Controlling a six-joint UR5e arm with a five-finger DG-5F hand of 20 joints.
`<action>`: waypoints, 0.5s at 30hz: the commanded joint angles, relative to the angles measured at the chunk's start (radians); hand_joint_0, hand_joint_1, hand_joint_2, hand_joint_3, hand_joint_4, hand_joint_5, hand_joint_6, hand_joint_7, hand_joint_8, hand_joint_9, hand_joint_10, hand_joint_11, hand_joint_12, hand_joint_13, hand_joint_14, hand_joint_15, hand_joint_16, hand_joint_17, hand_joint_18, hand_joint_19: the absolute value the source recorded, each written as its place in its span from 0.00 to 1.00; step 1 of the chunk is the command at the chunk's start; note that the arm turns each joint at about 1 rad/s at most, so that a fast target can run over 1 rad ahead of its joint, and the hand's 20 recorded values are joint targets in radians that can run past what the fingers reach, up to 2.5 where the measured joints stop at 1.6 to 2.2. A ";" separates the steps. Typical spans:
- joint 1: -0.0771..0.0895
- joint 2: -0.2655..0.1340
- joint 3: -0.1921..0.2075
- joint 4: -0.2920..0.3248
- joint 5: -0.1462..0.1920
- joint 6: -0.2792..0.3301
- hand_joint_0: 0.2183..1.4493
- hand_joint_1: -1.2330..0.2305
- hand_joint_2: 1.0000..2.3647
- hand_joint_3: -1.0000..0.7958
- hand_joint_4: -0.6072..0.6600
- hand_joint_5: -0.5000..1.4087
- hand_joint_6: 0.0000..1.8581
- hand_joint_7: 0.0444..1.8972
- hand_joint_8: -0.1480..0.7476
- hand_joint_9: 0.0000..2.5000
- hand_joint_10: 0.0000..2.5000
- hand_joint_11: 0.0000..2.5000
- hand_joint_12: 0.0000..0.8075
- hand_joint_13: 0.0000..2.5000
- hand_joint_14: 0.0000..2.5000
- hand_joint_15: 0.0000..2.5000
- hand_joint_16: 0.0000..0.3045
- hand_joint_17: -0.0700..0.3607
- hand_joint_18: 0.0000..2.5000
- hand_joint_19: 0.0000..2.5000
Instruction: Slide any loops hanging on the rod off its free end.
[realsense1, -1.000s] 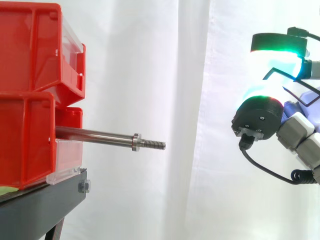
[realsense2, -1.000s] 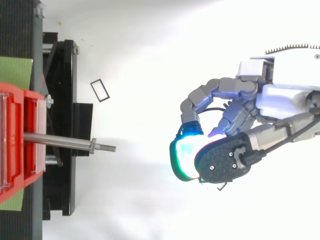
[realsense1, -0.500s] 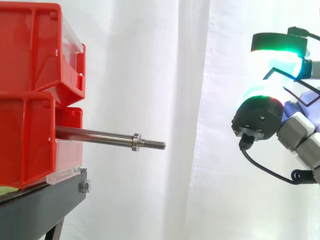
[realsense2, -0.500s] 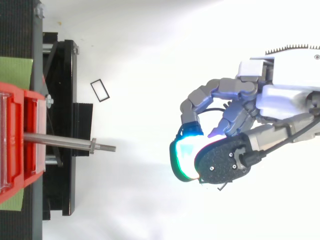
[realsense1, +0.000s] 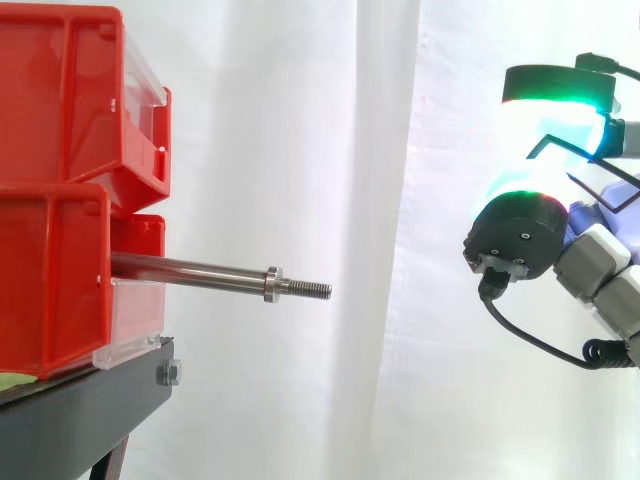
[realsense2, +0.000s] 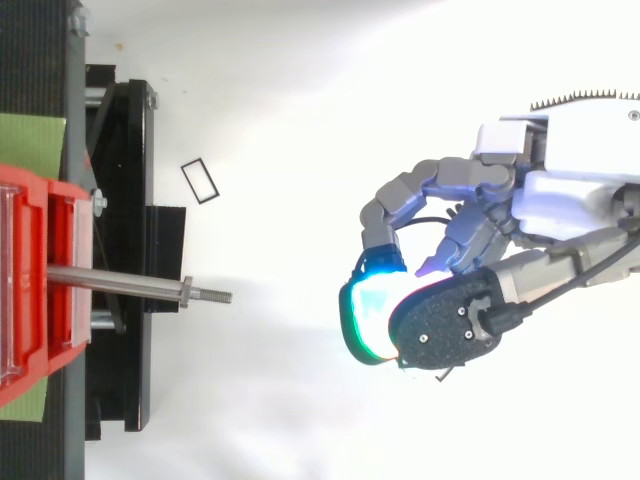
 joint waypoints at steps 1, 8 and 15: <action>0.000 0.000 0.000 0.000 0.000 0.000 0.31 0.36 0.02 0.52 0.46 0.19 0.50 0.58 0.55 0.43 0.01 0.22 0.40 0.45 0.00 0.14 0.17 0.43 0.45 0.18; 0.000 0.000 0.000 0.000 0.000 0.000 0.31 0.36 0.02 0.52 0.47 0.19 0.50 0.58 0.55 0.43 0.01 0.22 0.40 0.46 0.00 0.13 0.17 0.43 0.45 0.18; 0.000 0.000 0.000 0.000 0.000 0.000 0.31 0.36 0.02 0.52 0.47 0.19 0.50 0.58 0.55 0.43 0.01 0.22 0.40 0.46 0.00 0.13 0.17 0.43 0.45 0.18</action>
